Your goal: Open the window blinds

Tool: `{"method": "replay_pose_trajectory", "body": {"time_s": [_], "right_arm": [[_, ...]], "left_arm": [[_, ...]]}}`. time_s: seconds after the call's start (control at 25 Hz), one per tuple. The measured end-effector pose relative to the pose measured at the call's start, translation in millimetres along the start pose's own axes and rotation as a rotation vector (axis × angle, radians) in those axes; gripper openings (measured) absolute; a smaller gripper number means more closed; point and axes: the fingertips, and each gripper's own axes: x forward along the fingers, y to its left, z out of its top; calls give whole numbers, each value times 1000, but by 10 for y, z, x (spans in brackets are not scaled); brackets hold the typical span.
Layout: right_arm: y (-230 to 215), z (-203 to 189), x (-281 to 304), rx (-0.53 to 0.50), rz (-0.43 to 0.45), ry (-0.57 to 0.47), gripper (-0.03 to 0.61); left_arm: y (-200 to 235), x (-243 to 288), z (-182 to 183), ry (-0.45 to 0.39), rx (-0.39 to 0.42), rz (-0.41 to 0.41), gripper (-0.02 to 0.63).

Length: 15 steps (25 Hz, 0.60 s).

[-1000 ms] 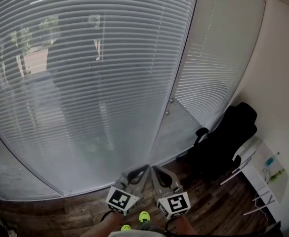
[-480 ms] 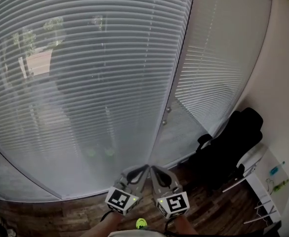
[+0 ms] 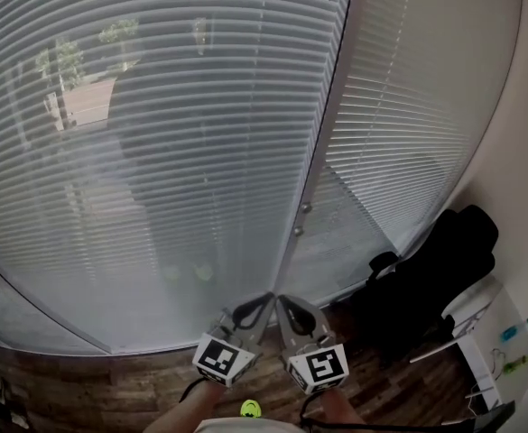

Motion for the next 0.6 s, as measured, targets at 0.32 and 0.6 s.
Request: {"method": "replay_pose_trajectory", "body": {"time_s": [0.32,0.6], "right_arm": [[-315,-39,135,24,-3,-18,8],[-579,-158,397,6,-45,4,8]], "left_arm": [[81,317,-76,23,51,30,-9],[309,627,-157,-13,9,34,-9]]}}
